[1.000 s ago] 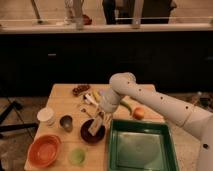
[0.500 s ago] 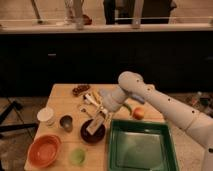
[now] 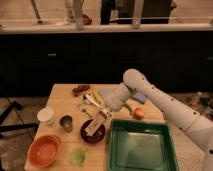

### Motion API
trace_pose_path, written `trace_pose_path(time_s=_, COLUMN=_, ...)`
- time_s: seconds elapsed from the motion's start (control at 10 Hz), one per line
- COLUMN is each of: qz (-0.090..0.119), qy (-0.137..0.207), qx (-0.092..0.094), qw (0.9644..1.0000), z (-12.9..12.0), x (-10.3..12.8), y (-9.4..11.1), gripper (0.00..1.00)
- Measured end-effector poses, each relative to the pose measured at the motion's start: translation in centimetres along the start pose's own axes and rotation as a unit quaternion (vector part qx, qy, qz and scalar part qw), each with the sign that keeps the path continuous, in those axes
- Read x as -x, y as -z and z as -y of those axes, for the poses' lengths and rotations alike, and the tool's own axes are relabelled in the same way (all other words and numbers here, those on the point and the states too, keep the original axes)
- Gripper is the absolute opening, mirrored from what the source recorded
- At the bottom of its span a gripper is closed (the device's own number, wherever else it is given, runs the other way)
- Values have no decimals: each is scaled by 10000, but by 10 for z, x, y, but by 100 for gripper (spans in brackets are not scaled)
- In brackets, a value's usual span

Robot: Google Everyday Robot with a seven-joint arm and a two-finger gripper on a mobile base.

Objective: Place eraser in plastic cup

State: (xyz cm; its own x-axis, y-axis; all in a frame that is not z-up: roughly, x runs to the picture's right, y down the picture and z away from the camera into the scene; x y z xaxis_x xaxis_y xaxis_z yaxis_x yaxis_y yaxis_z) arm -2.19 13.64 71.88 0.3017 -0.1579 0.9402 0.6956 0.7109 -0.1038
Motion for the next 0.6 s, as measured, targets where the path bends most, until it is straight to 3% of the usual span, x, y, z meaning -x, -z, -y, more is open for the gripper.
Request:
trace_pose_path(time_s=0.3, qz=254, qy=376, qx=177, qw=9988, z=5, x=28, y=-6, gripper=15)
trace_pose_path(time_s=0.6, qz=683, qy=766, qx=376, qw=9940, z=11, x=64, y=-23, gripper=15)
